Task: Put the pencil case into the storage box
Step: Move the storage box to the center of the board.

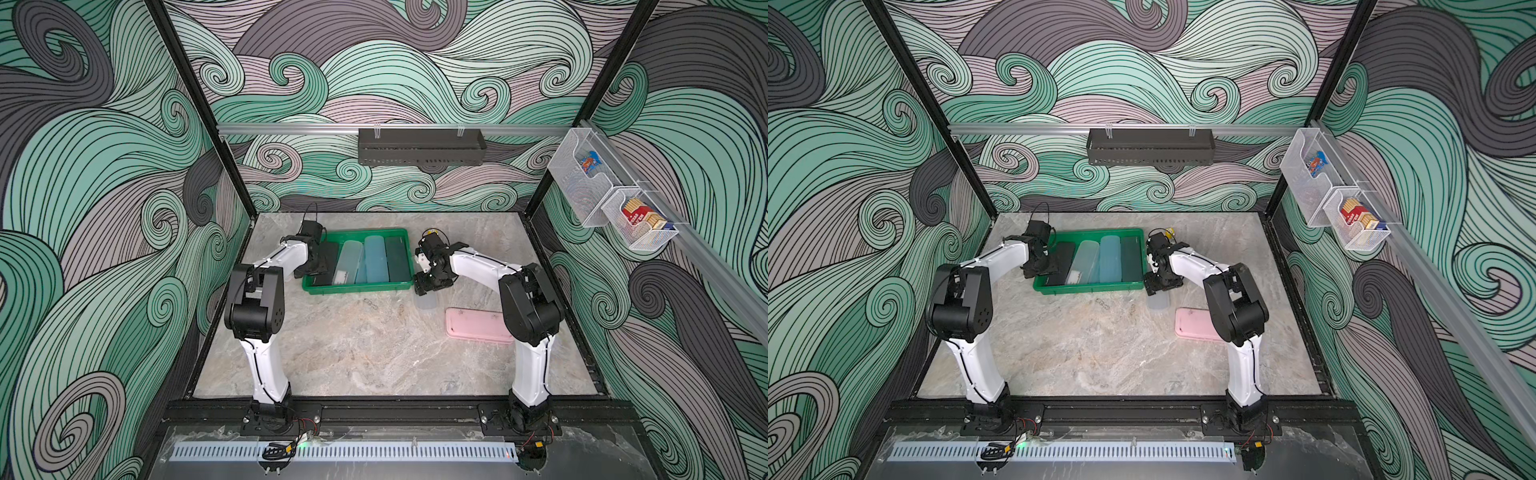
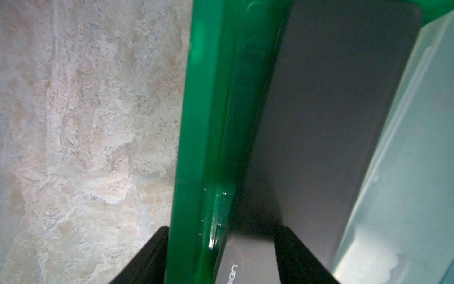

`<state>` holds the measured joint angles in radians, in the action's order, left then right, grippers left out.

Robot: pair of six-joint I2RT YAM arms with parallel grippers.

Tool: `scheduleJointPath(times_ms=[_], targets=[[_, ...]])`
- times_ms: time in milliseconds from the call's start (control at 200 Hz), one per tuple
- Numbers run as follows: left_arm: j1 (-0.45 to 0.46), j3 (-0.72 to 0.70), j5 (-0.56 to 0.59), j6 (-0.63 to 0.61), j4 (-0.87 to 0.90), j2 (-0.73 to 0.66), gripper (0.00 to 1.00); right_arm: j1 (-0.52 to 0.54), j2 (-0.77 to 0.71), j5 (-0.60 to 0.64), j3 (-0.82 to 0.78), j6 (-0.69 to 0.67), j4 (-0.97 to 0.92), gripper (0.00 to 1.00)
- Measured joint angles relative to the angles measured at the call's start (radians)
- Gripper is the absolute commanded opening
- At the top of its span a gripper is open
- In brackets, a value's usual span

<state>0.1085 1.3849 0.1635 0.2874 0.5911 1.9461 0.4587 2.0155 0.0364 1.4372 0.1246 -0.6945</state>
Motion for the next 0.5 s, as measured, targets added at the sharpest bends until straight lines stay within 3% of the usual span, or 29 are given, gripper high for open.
scheduleJointPath(times_ms=[225, 315, 385, 500], targets=[[0.012, -0.029, 0.003, -0.012, -0.010, -0.019, 0.67, -0.013, -0.035, 0.003, -0.056, -0.010, 0.031, 0.71], [0.019, -0.054, 0.003, -0.013, -0.010, -0.038, 0.67, -0.019, -0.050, 0.003, -0.079, -0.011, 0.037, 0.82], [0.021, -0.067, 0.003, -0.015, -0.009, -0.047, 0.67, -0.023, -0.062, 0.006, -0.097, -0.014, 0.041, 0.98], [0.021, -0.088, 0.003, -0.015, -0.009, -0.064, 0.67, -0.021, -0.089, 0.010, -0.129, -0.009, 0.034, 0.99]])
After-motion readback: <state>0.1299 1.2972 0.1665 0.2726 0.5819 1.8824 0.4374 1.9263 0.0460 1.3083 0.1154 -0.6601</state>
